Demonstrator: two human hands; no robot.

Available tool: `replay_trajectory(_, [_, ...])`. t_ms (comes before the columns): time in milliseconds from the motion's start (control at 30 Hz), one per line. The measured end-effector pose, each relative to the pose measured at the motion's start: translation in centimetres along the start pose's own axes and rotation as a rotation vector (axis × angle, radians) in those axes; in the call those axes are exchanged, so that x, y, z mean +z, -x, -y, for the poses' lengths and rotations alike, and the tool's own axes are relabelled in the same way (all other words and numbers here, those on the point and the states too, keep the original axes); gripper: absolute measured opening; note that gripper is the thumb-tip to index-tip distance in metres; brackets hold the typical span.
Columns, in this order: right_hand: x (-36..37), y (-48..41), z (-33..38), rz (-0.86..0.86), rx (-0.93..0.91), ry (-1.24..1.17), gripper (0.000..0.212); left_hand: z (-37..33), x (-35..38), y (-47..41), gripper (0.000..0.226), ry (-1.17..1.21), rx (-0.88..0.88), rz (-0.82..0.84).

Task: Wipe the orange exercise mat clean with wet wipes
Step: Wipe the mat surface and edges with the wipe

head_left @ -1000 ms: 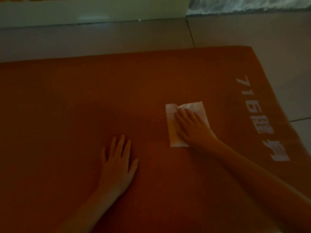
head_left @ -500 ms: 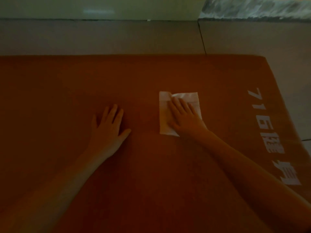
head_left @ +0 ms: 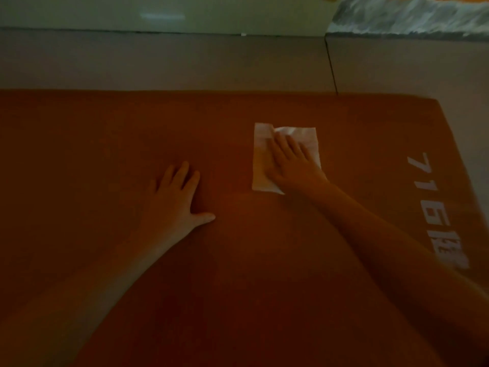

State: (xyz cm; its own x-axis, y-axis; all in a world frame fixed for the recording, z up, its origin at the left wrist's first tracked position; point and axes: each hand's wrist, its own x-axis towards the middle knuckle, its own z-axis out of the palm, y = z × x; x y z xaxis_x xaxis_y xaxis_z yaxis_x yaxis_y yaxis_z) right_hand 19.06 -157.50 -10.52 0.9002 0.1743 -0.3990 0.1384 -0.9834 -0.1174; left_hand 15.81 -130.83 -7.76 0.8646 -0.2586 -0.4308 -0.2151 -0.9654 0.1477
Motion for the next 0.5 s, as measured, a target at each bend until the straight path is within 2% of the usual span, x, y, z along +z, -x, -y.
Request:
replay_trajectory(100, [-0.3, -2.0, 2.6, -0.057, 0.088, -0.088, 0.067, -0.4, -0.3, -0.3, 0.099, -0.023, -0.015, 0.022])
replay_trajectory(267, [-1.1, -2.6, 1.3, -0.03, -0.125, 0.057, 0.068, -0.4, 0.1, -0.3, 0.1, -0.061, -0.01, 0.023])
replay_trajectory(367, [-3.2, -5.2, -0.3, -0.03, -0.015, 0.036, 0.066, -0.5, 0.0, -0.3, 0.099, -0.072, -0.002, 0.041])
replay_trajectory(500, [-3.6, -7.7, 2.6, -0.102, 0.119, -0.107, 0.064, -0.7, -0.2, -0.4, 0.1, -0.107, -0.007, 0.055])
